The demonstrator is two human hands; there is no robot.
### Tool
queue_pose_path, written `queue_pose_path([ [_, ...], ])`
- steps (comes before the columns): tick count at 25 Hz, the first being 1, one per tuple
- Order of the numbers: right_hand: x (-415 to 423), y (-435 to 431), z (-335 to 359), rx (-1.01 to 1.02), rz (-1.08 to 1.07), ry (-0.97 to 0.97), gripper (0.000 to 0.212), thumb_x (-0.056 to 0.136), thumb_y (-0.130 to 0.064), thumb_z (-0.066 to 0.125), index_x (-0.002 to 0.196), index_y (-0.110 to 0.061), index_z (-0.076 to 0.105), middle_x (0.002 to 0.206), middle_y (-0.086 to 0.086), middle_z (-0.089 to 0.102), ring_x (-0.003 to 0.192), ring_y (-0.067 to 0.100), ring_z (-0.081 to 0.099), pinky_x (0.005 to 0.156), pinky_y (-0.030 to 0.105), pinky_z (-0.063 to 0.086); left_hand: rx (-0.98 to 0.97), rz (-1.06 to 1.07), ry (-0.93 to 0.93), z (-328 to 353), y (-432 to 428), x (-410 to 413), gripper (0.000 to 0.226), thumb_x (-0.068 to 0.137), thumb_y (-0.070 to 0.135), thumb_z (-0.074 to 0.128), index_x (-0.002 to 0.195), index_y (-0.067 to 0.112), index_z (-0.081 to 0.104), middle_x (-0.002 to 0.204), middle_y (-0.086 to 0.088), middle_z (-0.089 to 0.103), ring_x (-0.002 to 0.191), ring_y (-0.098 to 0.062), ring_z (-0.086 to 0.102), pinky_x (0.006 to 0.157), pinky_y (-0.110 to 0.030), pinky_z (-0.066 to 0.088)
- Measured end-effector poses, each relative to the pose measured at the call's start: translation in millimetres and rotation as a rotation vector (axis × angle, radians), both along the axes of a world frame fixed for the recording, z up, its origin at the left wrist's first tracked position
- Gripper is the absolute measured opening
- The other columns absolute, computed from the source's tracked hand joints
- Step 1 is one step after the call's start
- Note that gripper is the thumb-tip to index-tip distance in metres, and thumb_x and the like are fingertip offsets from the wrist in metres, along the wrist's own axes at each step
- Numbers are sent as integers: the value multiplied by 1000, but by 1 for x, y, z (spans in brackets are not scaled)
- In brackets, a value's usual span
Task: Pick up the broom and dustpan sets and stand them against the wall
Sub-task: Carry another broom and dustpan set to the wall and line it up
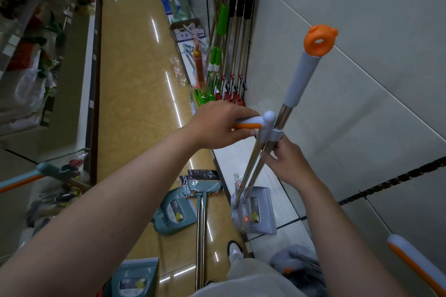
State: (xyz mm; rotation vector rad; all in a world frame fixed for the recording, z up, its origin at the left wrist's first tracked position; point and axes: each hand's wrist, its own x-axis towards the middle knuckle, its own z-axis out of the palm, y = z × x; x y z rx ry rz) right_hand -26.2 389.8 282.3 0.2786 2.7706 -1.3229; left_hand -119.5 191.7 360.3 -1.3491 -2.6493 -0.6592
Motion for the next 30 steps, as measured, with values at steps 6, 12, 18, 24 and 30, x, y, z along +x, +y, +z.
queue_pose_path([
  [6, 11, 3, 1, 158, 4, 56, 13, 98, -18, 60, 110, -12, 58, 87, 6, 67, 87, 30, 66, 67, 28, 41, 2, -36, 14, 1, 5, 2, 42, 91, 53, 54, 123, 30, 69, 87, 8, 74, 66, -10, 56, 58, -28, 45],
  [12, 16, -2, -4, 122, -5, 91, 12, 99, -20, 59, 110, -16, 57, 99, 9, 72, 95, 29, 68, 73, 31, 49, -15, -47, 32, -1, 2, 4, 41, 92, 55, 53, 120, 30, 69, 87, 9, 74, 67, -13, 63, 58, -30, 50],
  [18, 23, 8, -3, 70, -95, 86, 15, 97, -19, 62, 112, -16, 58, 100, 5, 71, 100, 26, 69, 79, 30, 50, -195, -128, 56, 16, 26, 0, 49, 91, 64, 46, 108, 23, 66, 79, 6, 64, 65, -16, 56, 58, -32, 49],
  [24, 46, 27, -1, 38, -191, 131, 21, 93, -17, 68, 113, -16, 62, 97, 1, 73, 95, 21, 70, 81, 28, 51, -378, -178, 170, 34, 76, 22, 31, 95, 53, 53, 94, 22, 51, 81, 5, 51, 76, -22, 54, 67, -38, 52],
  [30, 77, 51, 6, -63, -375, 174, 17, 87, -18, 75, 102, -22, 67, 89, -9, 73, 89, 9, 71, 83, 24, 54, -401, -391, 104, 51, 123, 18, 29, 94, 48, 58, 92, 19, 57, 67, 9, 47, 69, -20, 51, 61, -33, 39],
])
